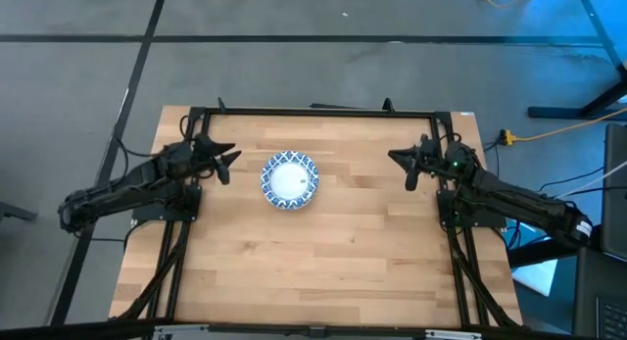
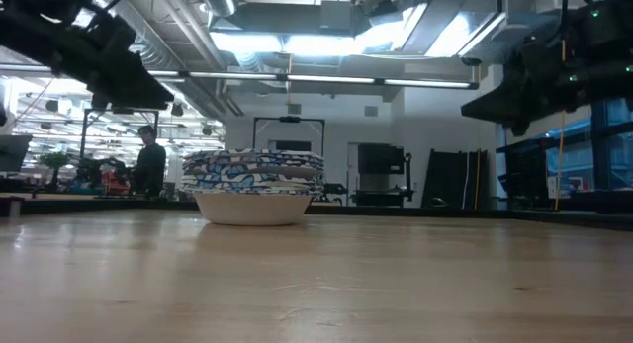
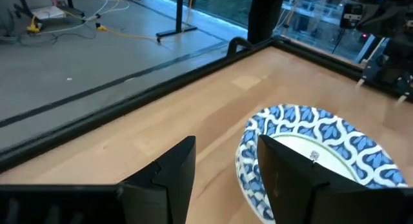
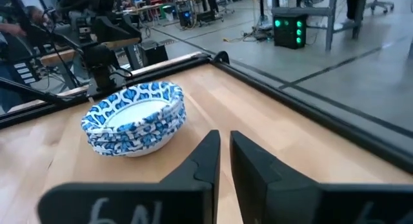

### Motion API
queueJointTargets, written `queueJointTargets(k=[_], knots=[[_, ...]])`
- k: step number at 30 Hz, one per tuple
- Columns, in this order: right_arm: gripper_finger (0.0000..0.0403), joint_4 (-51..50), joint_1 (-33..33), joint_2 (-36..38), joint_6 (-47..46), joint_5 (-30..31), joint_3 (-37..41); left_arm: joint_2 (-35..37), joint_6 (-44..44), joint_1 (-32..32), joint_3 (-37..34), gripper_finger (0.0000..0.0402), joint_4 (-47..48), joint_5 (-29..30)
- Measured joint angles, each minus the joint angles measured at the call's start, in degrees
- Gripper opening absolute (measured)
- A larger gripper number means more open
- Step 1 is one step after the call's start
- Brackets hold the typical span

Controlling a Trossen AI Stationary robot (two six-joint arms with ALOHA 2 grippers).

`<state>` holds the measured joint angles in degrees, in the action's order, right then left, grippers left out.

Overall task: Nest bowls inside each other
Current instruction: Return to Home Position

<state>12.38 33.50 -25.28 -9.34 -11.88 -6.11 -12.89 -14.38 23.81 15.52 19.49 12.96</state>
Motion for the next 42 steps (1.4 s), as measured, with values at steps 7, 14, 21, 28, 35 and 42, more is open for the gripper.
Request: queueJointTargets(k=[7,14,21,28,35,42], knots=[[0.0038,1.2,0.02,1.12,-2.58,0.24,2.76,3.39,-2.05,0.0,-3.83,0.016,0.3,1.08],[0.0038,0.48,0.02,1.12,-2.71,0.26,2.87,6.39,-3.64,0.0,-6.75,0.016,0.08,1.12],[0.0038,-1.07,0.02,1.1,-3.78,0.26,2.93,8.84,-5.06,0.0,-8.88,0.016,0.16,1.14],[0.0038,0.74,0.02,1.03,-5.51,0.31,5.75,10.06,-5.13,0.0,-9.3,0.016,-0.02,1.21],[0.0038,2.42,0.02,1.1,-5.16,0.33,5.73,10.06,-8.07,0.0,-9.3,0.016,0.0,2.61],[0.0038,0.95,0.02,1.1,-3.96,0.35,5.73,10.04,-9.66,0.0,-9.3,0.016,0.02,2.78]])
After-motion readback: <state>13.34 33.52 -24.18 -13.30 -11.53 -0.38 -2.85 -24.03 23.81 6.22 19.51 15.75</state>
